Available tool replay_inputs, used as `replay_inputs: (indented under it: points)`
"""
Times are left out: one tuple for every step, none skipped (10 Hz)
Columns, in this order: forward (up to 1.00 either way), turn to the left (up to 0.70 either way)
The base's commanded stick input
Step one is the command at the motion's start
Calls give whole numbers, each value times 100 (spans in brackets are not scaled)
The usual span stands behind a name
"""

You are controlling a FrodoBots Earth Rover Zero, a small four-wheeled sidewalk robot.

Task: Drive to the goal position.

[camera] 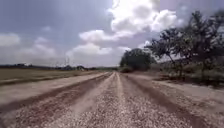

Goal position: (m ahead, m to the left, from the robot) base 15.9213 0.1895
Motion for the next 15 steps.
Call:
replay_inputs:
  points:
    - [100, 0]
    - [100, 0]
    - [100, 0]
    - [100, 0]
    - [100, 0]
    - [100, 0]
    - [100, 0]
    - [100, 0]
    - [100, 0]
    - [100, 0]
    - [100, 0]
    - [100, 0]
    - [100, 0]
    - [100, 5]
    - [100, 21]
